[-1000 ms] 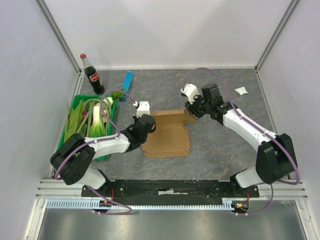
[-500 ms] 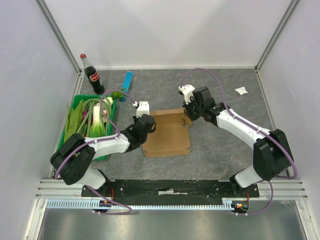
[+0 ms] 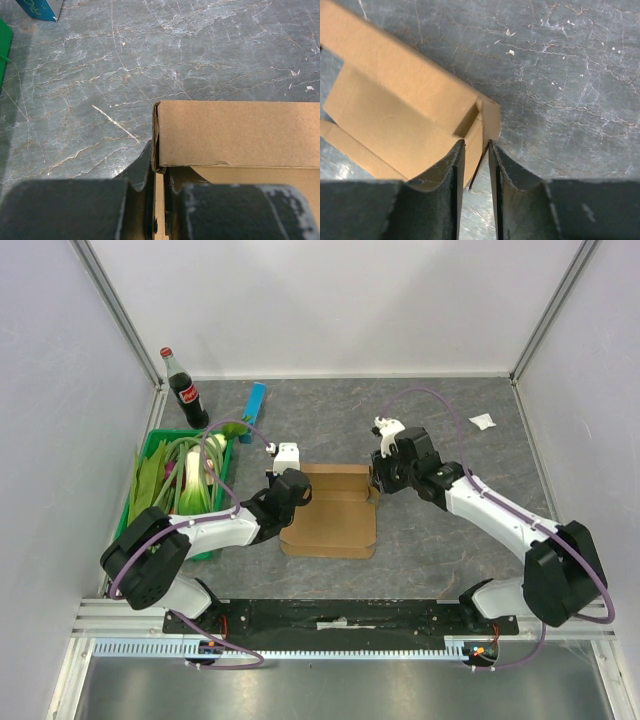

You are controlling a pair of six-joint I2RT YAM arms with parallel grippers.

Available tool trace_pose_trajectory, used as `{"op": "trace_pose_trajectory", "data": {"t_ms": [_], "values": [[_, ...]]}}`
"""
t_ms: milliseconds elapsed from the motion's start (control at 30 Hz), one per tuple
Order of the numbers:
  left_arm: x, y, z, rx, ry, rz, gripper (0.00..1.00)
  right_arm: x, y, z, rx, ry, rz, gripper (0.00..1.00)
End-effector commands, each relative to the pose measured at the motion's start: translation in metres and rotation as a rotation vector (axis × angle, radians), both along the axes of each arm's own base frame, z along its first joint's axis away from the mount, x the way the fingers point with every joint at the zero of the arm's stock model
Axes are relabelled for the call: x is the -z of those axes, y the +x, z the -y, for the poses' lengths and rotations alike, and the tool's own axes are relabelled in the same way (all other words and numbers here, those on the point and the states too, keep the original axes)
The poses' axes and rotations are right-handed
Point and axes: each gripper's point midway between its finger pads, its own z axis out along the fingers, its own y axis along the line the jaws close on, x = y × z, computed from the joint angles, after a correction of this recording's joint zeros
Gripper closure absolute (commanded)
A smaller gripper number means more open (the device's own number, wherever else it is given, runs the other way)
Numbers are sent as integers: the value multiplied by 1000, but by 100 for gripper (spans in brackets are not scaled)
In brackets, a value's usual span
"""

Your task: Fold the paper box

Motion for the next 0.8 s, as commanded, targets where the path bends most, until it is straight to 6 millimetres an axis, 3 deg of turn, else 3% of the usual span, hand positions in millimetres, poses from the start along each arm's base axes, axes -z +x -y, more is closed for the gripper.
{"op": "trace_pose_trajectory", "data": {"t_ms": [0, 200, 367, 467, 533, 600, 667, 767], "values": [[-4, -2, -1, 0, -6, 12, 98, -15, -11, -6, -164, -2, 124, 62], [-7, -1, 1, 6, -13, 16, 98, -18, -25, -11, -234, 52, 165, 50], [-3, -2, 2, 7, -17, 8, 98, -3, -4, 12, -98, -73, 169, 45], [-3, -3, 0, 1, -18, 8, 98, 8, 2, 6, -74, -48, 150, 48], [-1, -3, 1, 3, -19, 6, 98, 5, 9, 5, -21, -15, 157, 55], [-2, -3, 2, 7, -18, 5, 98, 1, 13, 3, 11, -4, 142, 75], [-3, -3, 3, 10, -22, 7, 98, -12, 16, -4, 46, 28, 123, 85], [-5, -2, 3, 11, -22, 11, 98, -17, 11, -7, 118, 62, 45, 91]]}}
